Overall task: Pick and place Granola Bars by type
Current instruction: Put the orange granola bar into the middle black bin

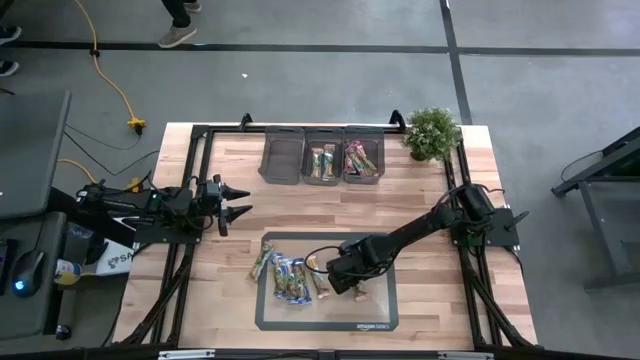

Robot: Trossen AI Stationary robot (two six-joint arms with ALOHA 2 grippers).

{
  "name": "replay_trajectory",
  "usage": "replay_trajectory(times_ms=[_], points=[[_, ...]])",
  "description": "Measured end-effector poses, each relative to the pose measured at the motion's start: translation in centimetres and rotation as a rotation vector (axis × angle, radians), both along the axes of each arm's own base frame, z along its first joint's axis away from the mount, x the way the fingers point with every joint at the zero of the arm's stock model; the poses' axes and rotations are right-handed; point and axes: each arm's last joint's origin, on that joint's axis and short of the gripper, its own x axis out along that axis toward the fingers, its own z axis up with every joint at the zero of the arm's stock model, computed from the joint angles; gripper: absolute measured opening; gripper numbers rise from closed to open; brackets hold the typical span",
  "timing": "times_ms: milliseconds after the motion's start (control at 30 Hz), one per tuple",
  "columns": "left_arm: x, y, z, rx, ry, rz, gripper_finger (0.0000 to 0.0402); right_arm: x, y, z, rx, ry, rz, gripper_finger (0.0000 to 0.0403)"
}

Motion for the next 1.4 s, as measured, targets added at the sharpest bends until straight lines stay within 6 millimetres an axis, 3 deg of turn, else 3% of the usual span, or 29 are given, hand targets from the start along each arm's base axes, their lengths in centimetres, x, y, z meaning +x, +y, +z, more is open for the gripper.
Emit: replay_trajectory(times_ms=[733,1167,1400], points=[[0.0,0.0,0.0,0.000,0.000,0.000,0.0211,0.7,0.2,0.8,-0.012,-0.046,0.027,0.0075],[0.0,0.0,0.0,0.000,0.000,0.000,0.0211,1.3,-0.5,4.8,-0.075,-0.278,0.009,0.0074],[0.0,0.0,0.0,-0.001,-0.001,0.000,0.0211,1.1,-1.0,4.9,-0.086,-0.248,0.029,0.0074]])
